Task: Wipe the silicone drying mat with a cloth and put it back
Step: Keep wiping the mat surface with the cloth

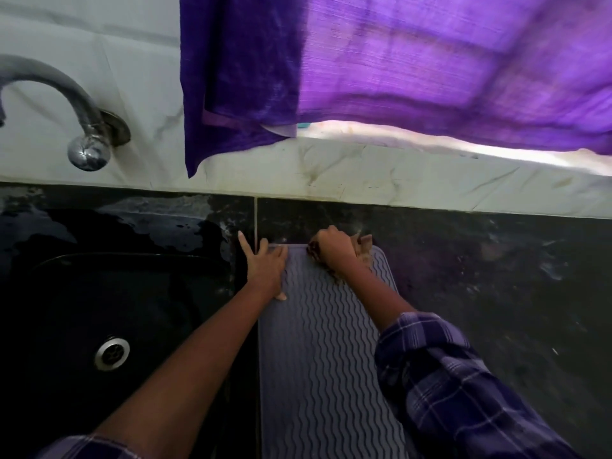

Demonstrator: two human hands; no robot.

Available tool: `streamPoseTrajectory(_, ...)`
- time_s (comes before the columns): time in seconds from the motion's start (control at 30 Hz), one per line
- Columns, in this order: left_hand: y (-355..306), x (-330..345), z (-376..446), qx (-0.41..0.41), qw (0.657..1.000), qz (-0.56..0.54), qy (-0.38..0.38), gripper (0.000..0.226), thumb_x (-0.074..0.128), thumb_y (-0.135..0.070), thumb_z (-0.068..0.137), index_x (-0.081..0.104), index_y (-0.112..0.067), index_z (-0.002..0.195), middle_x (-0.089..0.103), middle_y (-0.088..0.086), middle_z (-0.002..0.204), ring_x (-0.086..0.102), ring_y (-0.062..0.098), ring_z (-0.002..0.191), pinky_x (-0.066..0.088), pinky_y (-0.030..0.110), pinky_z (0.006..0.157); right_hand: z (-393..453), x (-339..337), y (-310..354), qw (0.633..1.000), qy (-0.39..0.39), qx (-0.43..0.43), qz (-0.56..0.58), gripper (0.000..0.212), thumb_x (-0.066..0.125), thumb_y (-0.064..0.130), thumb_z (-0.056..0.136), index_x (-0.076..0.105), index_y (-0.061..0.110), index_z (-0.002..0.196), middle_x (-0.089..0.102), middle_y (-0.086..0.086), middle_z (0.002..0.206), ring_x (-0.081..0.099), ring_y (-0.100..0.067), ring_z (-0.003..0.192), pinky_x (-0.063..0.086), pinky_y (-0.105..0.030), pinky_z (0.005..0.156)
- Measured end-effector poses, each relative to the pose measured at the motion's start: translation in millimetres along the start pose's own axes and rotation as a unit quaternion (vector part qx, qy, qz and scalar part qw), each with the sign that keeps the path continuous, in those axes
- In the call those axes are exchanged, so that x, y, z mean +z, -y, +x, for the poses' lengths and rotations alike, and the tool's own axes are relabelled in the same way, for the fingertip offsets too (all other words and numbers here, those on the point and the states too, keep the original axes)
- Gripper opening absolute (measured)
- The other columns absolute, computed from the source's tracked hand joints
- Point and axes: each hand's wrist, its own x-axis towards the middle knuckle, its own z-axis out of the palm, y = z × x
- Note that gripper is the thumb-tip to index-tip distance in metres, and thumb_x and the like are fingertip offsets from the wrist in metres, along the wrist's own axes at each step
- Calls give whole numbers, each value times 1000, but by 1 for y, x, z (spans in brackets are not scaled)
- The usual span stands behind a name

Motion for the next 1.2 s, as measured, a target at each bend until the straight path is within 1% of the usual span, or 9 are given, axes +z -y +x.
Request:
streamPoseTrajectory(0.2,3,-8,3,23,999,41,24,100,68,-72,64,35,-24,146,32,-3,152,13,32,144,-8,80,100,-46,34,6,999,22,-44,16,27,50,18,94,63,12,117,62,-9,122,56,-24,112,47,-34,94)
streamPoseTrajectory(0.33,6,-10,5,20,999,25,27,103,70,-73,60,38,-23,145,37,-3,148,13,33,144,-10,81,95,-47,7,-9,984,161,-7,69,24,56,23,90,64,11,110,66,-9,109,62,-25,100,52,-37,90)
streamPoseTrajectory(0.6,0,-7,7,-5,999,43,30,100,72,-74,56,44,-29,142,41,-6,146,19,32,142,-9,80,97,-15,31,35,998,-31,9,56,29,45,16,96,63,10,118,63,-14,120,53,-27,115,46,-35,91)
streamPoseTrajectory(0.67,2,-8,5,-5,999,29,21,98,74,-72,55,47,-28,139,47,-5,141,23,32,139,-9,80,97,-46,36,28,998,-15,-22,50,30,47,16,94,62,11,119,62,-13,122,53,-27,117,45,-35,93)
streamPoseTrajectory(0.77,4,-8,5,-3,1000,14,6,97,74,-71,57,48,-25,138,49,-3,139,26,32,137,-9,80,98,-90,30,19,990,109,-88,22,32,53,13,89,60,11,121,59,-13,123,55,-28,117,47,-38,93)
streamPoseTrajectory(0.83,5,-10,1,3,1000,22,9,97,73,-71,58,47,-24,139,47,-2,140,27,32,137,-8,80,98,-78,14,12,982,174,-74,25,28,55,14,87,64,11,114,65,-12,112,62,-27,105,50,-38,88)
streamPoseTrajectory(0.93,4,-7,4,7,1000,19,2,98,73,-72,56,48,-25,138,48,-2,141,26,32,138,-9,80,97,-24,-8,8,995,91,-22,43,24,52,13,90,67,9,108,69,-13,104,65,-26,90,53,-37,82)
streamPoseTrajectory(1.1,0,-11,2,-8,999,28,28,95,72,-73,57,48,-30,138,45,-3,145,20,32,141,-9,79,99,-21,25,26,1000,-2,-9,21,27,46,21,95,65,10,111,66,-14,112,59,-28,108,50,-35,84)
streamPoseTrajectory(1.2,2,-16,-3,1,1000,19,24,89,72,-70,60,51,-27,135,47,-3,142,22,32,141,-7,78,102,-80,34,17,998,35,-44,26,30,50,16,93,60,14,120,61,-10,124,54,-26,117,47,-36,96)
